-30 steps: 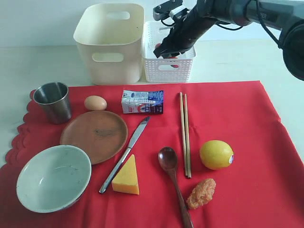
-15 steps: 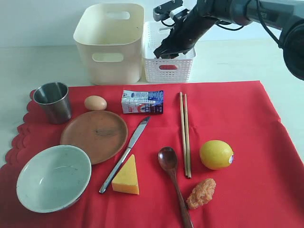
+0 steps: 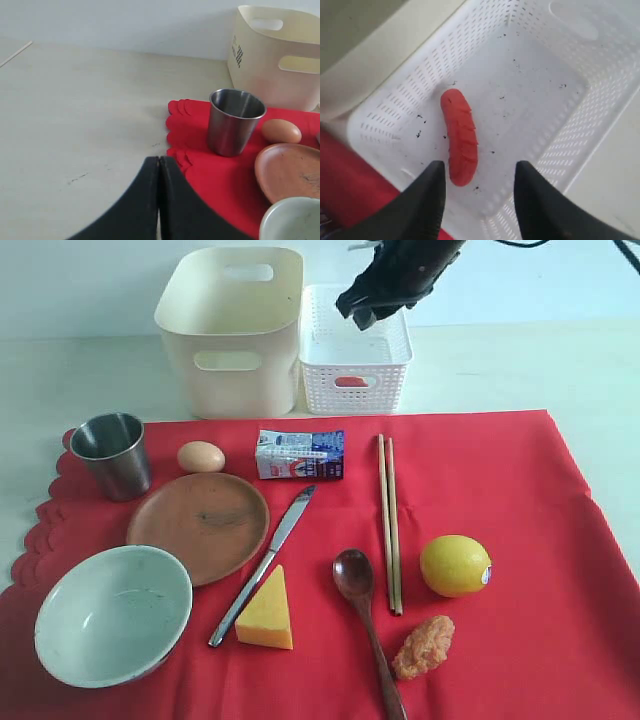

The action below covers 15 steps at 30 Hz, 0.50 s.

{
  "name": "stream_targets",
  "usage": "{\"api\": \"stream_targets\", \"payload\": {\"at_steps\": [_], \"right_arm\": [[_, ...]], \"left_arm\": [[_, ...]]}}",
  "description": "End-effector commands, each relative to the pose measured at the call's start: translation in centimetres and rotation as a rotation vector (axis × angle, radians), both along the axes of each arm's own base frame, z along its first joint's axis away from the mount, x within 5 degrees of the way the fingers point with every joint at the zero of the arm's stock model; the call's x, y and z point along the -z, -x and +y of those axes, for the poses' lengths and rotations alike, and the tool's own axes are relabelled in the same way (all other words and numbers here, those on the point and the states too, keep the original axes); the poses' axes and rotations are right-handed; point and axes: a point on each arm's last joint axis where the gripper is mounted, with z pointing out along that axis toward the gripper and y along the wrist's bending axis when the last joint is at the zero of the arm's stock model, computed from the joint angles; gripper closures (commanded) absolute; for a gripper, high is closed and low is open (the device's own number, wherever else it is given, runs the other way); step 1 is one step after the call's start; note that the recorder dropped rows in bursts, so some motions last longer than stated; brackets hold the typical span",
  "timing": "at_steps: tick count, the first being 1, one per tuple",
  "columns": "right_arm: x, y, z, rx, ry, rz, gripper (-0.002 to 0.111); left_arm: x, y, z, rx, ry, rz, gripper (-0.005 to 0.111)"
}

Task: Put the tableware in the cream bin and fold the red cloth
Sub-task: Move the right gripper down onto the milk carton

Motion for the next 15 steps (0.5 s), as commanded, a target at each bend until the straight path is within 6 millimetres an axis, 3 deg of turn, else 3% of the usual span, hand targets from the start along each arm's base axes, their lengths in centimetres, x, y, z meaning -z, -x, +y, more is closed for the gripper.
{"api": "stream_targets", "payload": {"at_steps": [1,7,15], "right_arm": [[-3.0,1.4,0.0,-0.018,-0.022,0.034,0.065],[-4.6,3.1,0.8,-0.080,-0.131,0.134,0.065],[-4.6,5.2,4.1,-0.302,-0.158,0.170,0.065]], "left_arm": [[0.0,0.0,0.0,0.000,-0.001,-0.010,0.107],[0.0,0.0,0.0,0.000,-0.001,-0.010,0.107],[0.0,0.0,0.0,0.000,-0.001,-0.010,0.107]]}}
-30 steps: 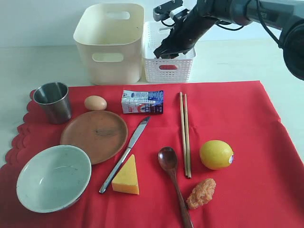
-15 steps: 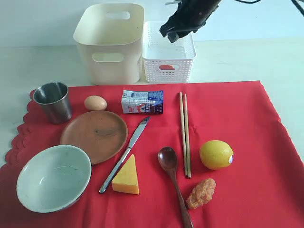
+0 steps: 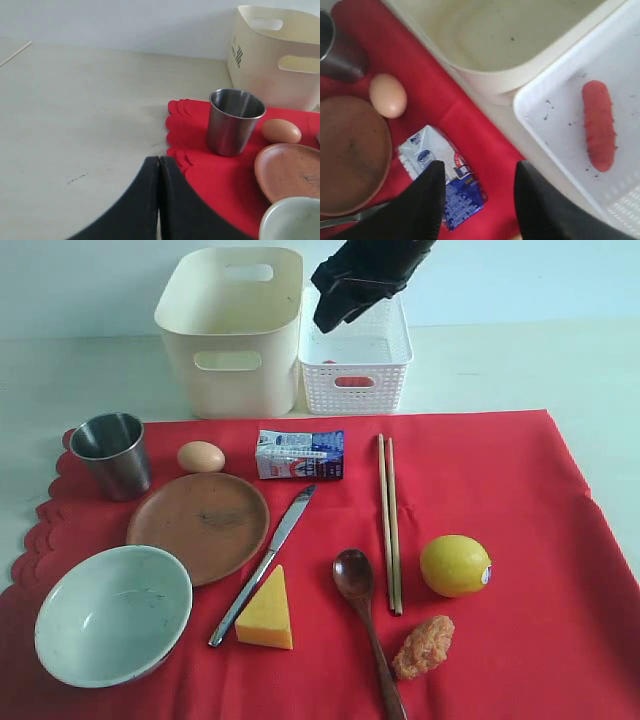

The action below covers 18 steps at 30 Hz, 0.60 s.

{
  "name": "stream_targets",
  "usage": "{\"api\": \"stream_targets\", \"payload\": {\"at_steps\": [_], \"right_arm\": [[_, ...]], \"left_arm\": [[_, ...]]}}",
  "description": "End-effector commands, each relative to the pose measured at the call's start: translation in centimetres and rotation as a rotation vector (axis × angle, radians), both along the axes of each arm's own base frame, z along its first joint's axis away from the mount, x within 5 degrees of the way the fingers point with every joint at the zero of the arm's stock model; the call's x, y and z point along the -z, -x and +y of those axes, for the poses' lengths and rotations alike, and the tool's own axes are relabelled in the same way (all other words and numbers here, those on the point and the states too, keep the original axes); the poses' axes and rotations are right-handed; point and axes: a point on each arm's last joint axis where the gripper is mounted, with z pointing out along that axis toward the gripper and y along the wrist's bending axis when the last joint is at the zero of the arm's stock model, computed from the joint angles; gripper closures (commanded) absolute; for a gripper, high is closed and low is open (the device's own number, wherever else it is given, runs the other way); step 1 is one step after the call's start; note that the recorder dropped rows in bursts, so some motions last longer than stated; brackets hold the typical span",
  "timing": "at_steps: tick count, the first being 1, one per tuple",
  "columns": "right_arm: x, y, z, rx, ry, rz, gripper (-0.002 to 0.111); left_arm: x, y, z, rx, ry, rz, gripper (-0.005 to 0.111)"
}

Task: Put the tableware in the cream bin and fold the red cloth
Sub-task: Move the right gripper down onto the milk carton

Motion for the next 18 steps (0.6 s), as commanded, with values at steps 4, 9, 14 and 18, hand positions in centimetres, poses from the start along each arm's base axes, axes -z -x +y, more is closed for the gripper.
{"api": "stream_targets", "payload": {"at_steps": [4,9,14,18], "right_arm": [[-0.6,1.9,3.0,-0.150,0.006,-0.029,0.065],[-0.5,2.6,3.9,-0.213,0.025,-0.029,0.065],[-0.5,3.0,4.5,-0.244,0.038,-0.042,0.064],[0.4,2.9,4.8,-0.255,0.053,-0.032,0.060]], "left_arm": [[0.0,0.0,0.0,0.000,-0.001,-0.010,0.107],[0.0,0.0,0.0,0.000,-0.001,-0.010,0.107],[0.0,0.0,0.0,0.000,-0.001,-0.010,0.107],[0.0,0.0,0.0,0.000,-0.001,-0.010,0.107]]}}
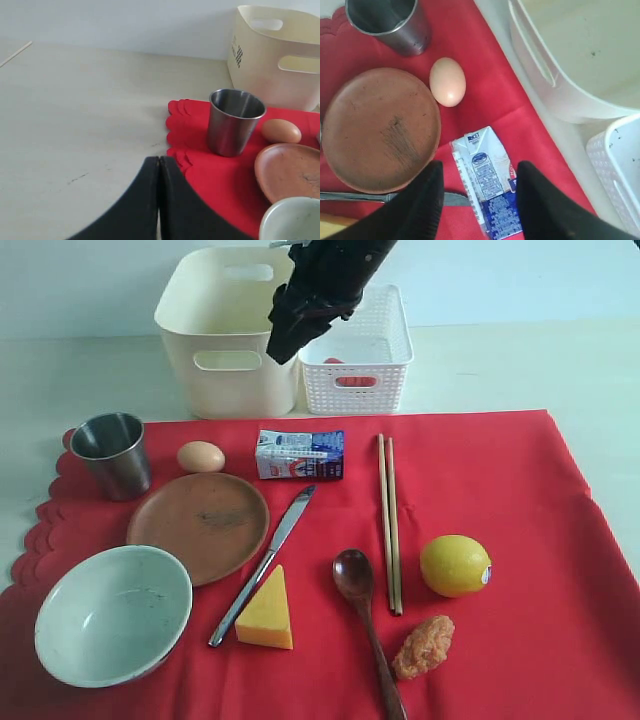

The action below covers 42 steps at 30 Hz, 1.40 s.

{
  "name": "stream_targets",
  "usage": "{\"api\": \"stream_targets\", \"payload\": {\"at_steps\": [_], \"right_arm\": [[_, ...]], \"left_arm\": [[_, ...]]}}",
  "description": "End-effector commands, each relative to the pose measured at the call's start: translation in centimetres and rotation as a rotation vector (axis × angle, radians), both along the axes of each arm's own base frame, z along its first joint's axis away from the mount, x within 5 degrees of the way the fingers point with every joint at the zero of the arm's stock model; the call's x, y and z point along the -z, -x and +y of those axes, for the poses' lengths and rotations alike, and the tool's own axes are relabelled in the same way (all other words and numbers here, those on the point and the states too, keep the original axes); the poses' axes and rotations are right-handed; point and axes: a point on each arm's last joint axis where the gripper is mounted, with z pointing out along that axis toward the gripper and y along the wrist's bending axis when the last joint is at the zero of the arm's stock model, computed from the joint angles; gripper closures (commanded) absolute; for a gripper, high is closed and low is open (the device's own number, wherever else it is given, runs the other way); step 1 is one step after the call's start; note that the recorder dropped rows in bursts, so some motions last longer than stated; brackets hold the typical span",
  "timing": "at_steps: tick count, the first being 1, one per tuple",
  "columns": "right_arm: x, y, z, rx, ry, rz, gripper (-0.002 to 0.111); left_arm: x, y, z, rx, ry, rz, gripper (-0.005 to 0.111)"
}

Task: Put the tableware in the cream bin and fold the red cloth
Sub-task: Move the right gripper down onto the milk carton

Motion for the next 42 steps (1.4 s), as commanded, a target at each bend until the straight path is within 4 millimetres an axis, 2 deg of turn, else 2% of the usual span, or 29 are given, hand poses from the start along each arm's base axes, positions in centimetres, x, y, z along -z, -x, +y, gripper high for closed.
{"api": "stream_targets", "payload": {"at_steps": [1,6,15,18,25,35,42], "right_arm": [[0.6,0.0,0.3,-0.022,0.014,0.001,0.058],[3.2,-0.7,0.2,-0.027,0.087,0.021,0.053],[6.2,-1.3,0.2,-0.048,0.141,0.053,0.043],[6.9,-1.3,0.2,-0.061,0.149,0.058,0.040],[7.9,-1.4,0.3,-0.081,0.207,0.047,0.039],[8.6,0.7,3.4,-0.205,0.311,-0.013,0.039],[10.4,1.0,4.1,-0.245,0.389,-0.019,0.039]], "left_arm": [[0.0,0.0,0.0,0.000,-0.001,-0.010,0.107],[0.0,0.0,0.0,0.000,-0.001,-0.010,0.107],[0.0,0.0,0.0,0.000,-0.001,-0.010,0.107],[0.0,0.0,0.0,0.000,-0.001,-0.010,0.107],[0.0,0.0,0.0,0.000,-0.001,-0.010,0.107],[0.0,0.0,0.0,0.000,-0.001,-0.010,0.107],[0.0,0.0,0.0,0.000,-0.001,-0.010,0.107]]}}
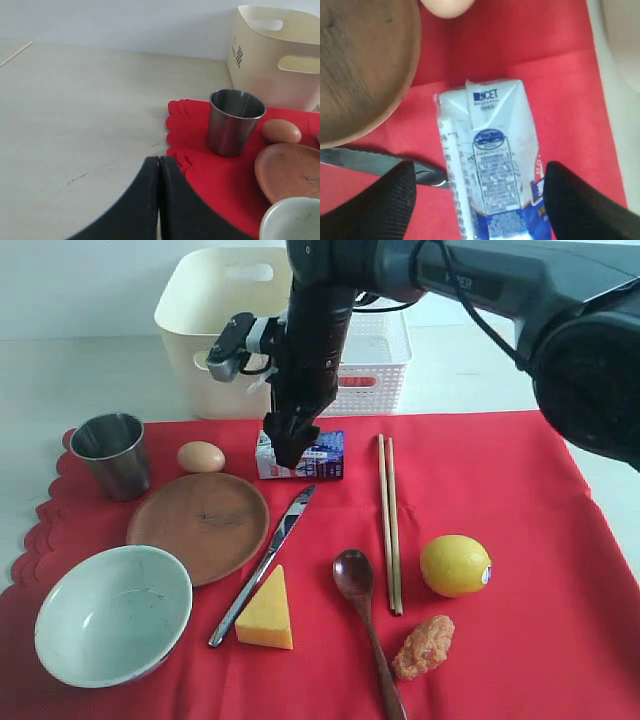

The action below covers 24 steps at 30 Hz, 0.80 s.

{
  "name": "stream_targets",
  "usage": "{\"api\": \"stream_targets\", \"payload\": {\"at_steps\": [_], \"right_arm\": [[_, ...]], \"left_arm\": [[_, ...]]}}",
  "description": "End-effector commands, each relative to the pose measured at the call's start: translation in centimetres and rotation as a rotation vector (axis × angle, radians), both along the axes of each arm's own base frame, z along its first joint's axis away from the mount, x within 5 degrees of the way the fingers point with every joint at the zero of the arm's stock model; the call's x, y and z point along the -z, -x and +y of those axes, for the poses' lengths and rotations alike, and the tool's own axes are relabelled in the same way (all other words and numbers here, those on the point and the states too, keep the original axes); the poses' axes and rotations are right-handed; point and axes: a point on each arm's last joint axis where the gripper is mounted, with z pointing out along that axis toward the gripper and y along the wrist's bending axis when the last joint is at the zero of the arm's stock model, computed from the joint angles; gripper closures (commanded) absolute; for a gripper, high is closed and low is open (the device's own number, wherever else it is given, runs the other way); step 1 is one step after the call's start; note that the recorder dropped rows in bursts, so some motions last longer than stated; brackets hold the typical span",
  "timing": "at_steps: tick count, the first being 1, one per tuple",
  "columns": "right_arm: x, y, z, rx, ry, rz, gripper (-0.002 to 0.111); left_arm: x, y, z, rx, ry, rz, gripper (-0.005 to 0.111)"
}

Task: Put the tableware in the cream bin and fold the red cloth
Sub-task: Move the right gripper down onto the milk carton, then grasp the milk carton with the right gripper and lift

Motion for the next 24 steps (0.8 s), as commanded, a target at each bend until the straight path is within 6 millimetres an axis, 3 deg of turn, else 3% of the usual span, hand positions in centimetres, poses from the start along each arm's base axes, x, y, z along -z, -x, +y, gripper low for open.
{"api": "stream_targets", "payload": {"at_steps": [1,15,20,24], "right_arm": [[1.2,-0.1,0.1,-0.018,0.030,0.001,0.039],[3.5,-0.4,-0.3,0.042,0.108,0.014,0.044],[3.6,-0.8,-0.6,0.109,0.143,-0.023,0.060],[3.6,-0.9,-0.7,0.166,0.143,-0.023,0.083]], "left_arm": [[0.0,0.0,0.0,0.000,-0.001,-0.010,0.107],[0.0,0.0,0.0,0.000,-0.001,-0.010,0.107],[0.0,0.0,0.0,0.000,-0.001,-0.010,0.107],[0.0,0.0,0.0,0.000,-0.001,-0.010,0.107]]}}
